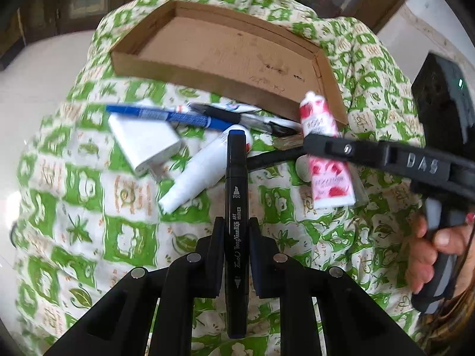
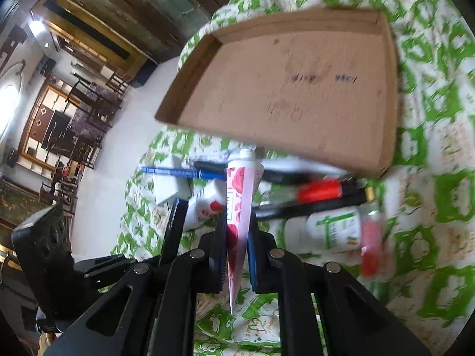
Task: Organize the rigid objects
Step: 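Carry the black marker and pink tube over the cardboard tray with both tools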
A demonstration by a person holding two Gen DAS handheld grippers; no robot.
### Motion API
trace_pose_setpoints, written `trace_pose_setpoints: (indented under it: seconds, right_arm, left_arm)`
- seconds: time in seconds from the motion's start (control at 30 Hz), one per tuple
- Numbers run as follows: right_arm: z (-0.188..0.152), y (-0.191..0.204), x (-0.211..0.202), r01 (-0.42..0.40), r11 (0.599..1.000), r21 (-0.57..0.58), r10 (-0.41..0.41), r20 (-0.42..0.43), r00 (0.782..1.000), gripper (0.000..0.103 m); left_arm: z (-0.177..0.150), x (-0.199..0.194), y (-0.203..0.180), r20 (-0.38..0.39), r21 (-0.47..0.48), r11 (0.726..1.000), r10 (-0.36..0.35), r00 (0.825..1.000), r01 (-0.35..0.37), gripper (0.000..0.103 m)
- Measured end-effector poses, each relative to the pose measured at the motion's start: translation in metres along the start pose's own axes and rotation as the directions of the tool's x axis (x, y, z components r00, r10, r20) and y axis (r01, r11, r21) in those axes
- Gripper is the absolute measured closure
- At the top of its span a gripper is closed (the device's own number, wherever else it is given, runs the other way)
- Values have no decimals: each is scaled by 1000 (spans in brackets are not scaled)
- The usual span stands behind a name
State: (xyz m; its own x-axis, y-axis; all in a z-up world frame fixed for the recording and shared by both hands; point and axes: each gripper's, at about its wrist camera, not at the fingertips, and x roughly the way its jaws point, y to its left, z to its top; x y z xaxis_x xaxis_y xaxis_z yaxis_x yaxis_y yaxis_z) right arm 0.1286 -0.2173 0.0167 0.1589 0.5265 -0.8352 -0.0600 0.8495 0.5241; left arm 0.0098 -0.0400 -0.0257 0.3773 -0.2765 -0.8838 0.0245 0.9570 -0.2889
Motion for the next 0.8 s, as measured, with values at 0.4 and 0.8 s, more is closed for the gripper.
trace_pose_setpoints:
  seconds: [0.4,0.8]
  right_arm:
    - [44,-36,-54,85,996,34,-89,147,985,92]
    - [63,-56,-40,36,995,98,-53,177,983,92]
  left_arm:
    - [53,-18,-24,90,1,1000,-17,996,17,89]
    - [110,-8,-15,115,-55,998,18,993,-12,89]
